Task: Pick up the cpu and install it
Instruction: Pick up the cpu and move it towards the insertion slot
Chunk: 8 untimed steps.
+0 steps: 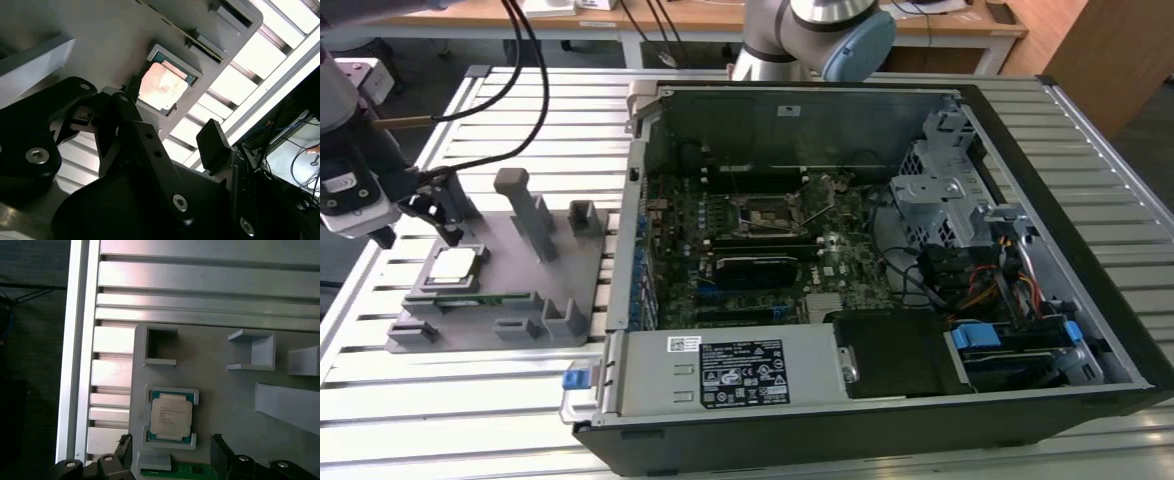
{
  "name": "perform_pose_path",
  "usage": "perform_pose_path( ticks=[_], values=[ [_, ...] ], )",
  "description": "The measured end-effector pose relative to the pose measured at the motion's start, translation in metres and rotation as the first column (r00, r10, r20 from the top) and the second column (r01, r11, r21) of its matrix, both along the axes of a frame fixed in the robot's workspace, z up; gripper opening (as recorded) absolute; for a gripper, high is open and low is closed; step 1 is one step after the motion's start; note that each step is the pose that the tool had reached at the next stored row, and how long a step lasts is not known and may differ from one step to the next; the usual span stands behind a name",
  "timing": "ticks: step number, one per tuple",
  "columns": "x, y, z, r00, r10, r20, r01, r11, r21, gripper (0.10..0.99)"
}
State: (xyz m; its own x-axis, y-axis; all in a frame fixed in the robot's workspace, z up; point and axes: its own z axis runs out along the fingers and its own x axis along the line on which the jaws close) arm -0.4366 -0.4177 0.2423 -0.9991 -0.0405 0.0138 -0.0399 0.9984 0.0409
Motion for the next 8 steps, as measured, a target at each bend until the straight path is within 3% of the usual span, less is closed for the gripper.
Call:
perform_pose_path(
  ticks=[1,8],
  values=[
    [0.0,0.0001,-0.0019,1.0,0.0,0.0001,0.0,1.0,0.0,0.718],
    [0.0001,0.0049,-0.0145,0.9998,-0.021,0.0001,0.021,0.9998,0.0,0.718]
  ],
)
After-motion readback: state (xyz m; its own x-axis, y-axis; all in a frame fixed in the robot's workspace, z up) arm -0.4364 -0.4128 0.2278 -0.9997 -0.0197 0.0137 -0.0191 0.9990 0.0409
